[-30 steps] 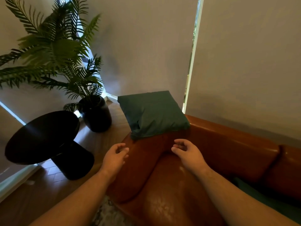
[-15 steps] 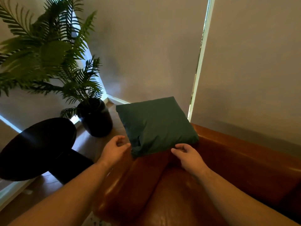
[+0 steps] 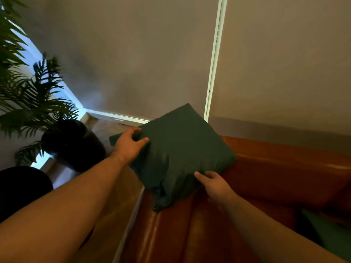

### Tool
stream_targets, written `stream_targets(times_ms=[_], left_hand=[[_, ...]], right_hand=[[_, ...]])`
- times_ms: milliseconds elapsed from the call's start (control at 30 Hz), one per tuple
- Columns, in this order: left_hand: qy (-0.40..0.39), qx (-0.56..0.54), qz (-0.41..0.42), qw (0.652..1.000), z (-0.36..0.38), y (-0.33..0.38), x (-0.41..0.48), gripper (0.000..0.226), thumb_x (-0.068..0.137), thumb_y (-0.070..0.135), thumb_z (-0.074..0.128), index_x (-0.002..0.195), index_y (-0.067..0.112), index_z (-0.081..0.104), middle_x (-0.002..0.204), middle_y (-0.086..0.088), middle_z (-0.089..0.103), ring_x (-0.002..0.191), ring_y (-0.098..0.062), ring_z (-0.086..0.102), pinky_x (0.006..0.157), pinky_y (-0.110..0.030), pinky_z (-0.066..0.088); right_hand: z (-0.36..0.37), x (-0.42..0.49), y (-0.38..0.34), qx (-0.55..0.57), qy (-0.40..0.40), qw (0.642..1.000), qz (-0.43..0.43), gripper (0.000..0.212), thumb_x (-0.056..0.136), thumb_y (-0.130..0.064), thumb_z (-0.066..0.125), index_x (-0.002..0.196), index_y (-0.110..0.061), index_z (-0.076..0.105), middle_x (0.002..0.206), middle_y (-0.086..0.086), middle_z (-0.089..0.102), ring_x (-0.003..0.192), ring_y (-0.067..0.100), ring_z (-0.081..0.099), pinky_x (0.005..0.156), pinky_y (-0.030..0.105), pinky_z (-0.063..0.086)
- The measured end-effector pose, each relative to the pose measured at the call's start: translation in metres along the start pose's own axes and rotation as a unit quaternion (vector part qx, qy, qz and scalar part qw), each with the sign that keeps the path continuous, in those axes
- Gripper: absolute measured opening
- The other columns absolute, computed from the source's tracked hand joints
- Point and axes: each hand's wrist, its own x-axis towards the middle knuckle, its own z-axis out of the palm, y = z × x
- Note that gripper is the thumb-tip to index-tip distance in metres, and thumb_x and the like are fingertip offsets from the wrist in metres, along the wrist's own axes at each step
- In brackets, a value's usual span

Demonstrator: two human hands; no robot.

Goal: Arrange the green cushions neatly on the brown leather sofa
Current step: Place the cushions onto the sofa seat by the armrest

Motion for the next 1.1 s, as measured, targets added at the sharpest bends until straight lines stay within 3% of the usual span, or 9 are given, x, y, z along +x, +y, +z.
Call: stream_targets(times_ms=[200, 433, 567, 667, 800, 867, 933, 1000, 1100], left_hand=[[-0.080, 0.172, -0.041, 0.981, 0.005, -0.004, 0.045, 0.109, 0.067, 0.059, 0.092, 0.157, 0.031, 0.039, 0.156, -0.009, 0.054, 0.143, -0.043, 0.048, 0.118, -0.061, 0.039], [-0.135, 0.301, -0.044, 0.943, -0.001, -0.009, 0.044, 0.153, 0.034, 0.088, 0.085, 0.163, 0.038, 0.021, 0.158, -0.013, 0.047, 0.145, -0.046, 0.043, 0.116, -0.064, 0.039], [-0.172, 0.345, -0.031, 0.922, -0.002, -0.003, 0.032, 0.163, 0.013, 0.105, 0.063, 0.157, 0.032, 0.039, 0.145, -0.014, 0.051, 0.136, -0.042, 0.049, 0.112, -0.062, 0.046], [-0.148, 0.265, -0.074, 0.950, -0.001, 0.002, 0.022, 0.148, 0.026, 0.111, 0.057, 0.140, 0.018, 0.059, 0.138, -0.013, 0.059, 0.125, -0.037, 0.060, 0.106, -0.054, 0.052], [-0.120, 0.102, -0.111, 0.981, 0.007, -0.016, -0.003, 0.081, 0.066, 0.089, 0.070, 0.102, 0.017, 0.072, 0.107, -0.010, 0.076, 0.097, -0.030, 0.072, 0.085, -0.042, 0.056], [-0.111, -0.008, -0.154, 0.982, 0.016, -0.030, -0.018, 0.067, 0.071, 0.064, 0.086, 0.107, 0.011, 0.069, 0.107, -0.015, 0.077, 0.095, -0.031, 0.073, 0.084, -0.045, 0.059], [-0.103, -0.089, -0.188, 0.973, 0.025, -0.038, -0.037, 0.085, 0.069, 0.043, 0.096, 0.134, 0.006, 0.057, 0.124, -0.018, 0.071, 0.107, -0.037, 0.071, 0.097, -0.054, 0.058], [-0.129, -0.162, -0.229, 0.951, 0.038, -0.039, -0.060, 0.108, 0.064, 0.035, 0.099, 0.153, 0.008, 0.044, 0.137, -0.017, 0.066, 0.116, -0.039, 0.069, 0.100, -0.052, 0.058], [-0.181, -0.186, -0.250, 0.933, 0.062, -0.032, -0.102, 0.074, 0.064, 0.036, 0.094, 0.123, -0.003, 0.070, 0.102, -0.016, 0.082, 0.082, -0.028, 0.082, 0.059, -0.033, 0.064]], right_hand=[[0.018, 0.015, -0.007, 0.003, 0.042, 0.998, 0.053, 0.069, 0.091, -0.062, 0.070, 0.136, -0.014, 0.050, 0.107, 0.003, 0.058, 0.091, 0.023, 0.059, 0.067, 0.041, 0.051], [0.025, 0.015, 0.006, 0.116, 0.007, 0.981, 0.154, 0.093, 0.081, -0.062, 0.082, 0.148, -0.014, 0.039, 0.145, 0.007, 0.049, 0.132, 0.037, 0.051, 0.096, 0.065, 0.049], [0.039, 0.013, 0.020, 0.220, 0.034, 0.966, 0.131, 0.088, 0.075, -0.052, 0.091, 0.137, -0.018, 0.039, 0.134, 0.005, 0.055, 0.122, 0.033, 0.055, 0.102, 0.063, 0.048], [0.039, 0.014, 0.030, 0.260, 0.086, 0.956, 0.107, 0.087, 0.072, -0.041, 0.096, 0.131, -0.020, 0.035, 0.126, 0.006, 0.055, 0.108, 0.027, 0.059, 0.095, 0.054, 0.054], [0.014, 0.013, 0.051, 0.279, 0.115, 0.950, 0.082, 0.096, 0.073, -0.027, 0.097, 0.141, -0.030, 0.030, 0.135, 0.008, 0.054, 0.115, 0.033, 0.059, 0.085, 0.049, 0.054], [0.001, 0.011, 0.061, 0.290, 0.100, 0.950, 0.058, 0.114, 0.075, -0.015, 0.095, 0.158, -0.034, 0.019, 0.140, 0.004, 0.056, 0.114, 0.031, 0.060, 0.083, 0.047, 0.052], [-0.011, 0.006, 0.069, 0.293, 0.082, 0.952, 0.037, 0.123, 0.077, -0.003, 0.090, 0.166, -0.032, 0.009, 0.133, 0.000, 0.057, 0.109, 0.027, 0.061, 0.084, 0.045, 0.052], [-0.029, 0.002, 0.081, 0.290, 0.067, 0.955, 0.021, 0.103, 0.079, 0.006, 0.084, 0.161, -0.025, 0.030, 0.131, 0.000, 0.064, 0.104, 0.024, 0.067, 0.078, 0.041, 0.056], [-0.067, -0.007, 0.110, 0.285, 0.047, 0.957, 0.018, 0.061, 0.080, 0.010, 0.076, 0.128, -0.026, 0.064, 0.126, 0.011, 0.074, 0.107, 0.034, 0.072, 0.082, 0.046, 0.061]])
